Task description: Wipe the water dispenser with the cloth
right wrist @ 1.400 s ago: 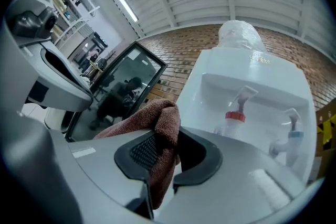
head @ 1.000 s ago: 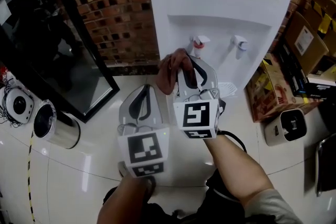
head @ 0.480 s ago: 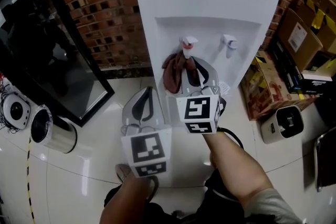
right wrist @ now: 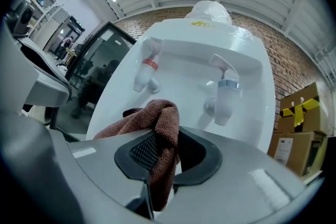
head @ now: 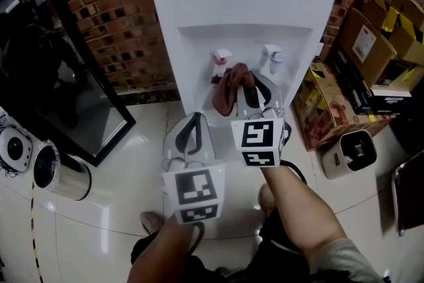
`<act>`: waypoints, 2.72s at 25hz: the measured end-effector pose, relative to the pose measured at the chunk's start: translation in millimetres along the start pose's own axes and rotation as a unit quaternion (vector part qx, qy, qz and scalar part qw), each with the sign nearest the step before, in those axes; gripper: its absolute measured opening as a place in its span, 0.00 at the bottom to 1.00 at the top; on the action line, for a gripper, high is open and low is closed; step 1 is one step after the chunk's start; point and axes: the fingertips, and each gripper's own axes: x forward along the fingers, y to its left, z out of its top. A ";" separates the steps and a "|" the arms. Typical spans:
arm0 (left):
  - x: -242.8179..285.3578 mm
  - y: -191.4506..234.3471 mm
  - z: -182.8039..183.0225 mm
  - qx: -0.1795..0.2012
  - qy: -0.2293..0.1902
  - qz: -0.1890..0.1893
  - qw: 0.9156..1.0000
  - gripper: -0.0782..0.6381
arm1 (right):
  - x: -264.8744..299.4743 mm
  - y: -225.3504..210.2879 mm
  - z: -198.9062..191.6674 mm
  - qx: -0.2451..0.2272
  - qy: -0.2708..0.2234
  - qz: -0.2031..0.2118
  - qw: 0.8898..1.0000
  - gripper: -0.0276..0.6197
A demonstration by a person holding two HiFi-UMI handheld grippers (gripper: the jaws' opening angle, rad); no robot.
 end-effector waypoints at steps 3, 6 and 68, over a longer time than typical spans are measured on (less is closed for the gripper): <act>2.4 -5.9 -1.2 -0.001 0.002 -0.005 1.000 0.11 | -2.5 -12.9 -4.4 -0.002 0.007 -0.010 1.000 0.18; 4.8 -11.3 -2.4 -0.003 0.003 -0.008 1.000 0.11 | -5.4 -23.9 -9.4 -0.006 0.016 -0.021 1.000 0.18; -17.4 13.4 -4.6 -0.007 0.003 0.014 1.000 0.11 | -63.7 29.6 35.5 -0.068 -0.042 0.081 0.993 0.17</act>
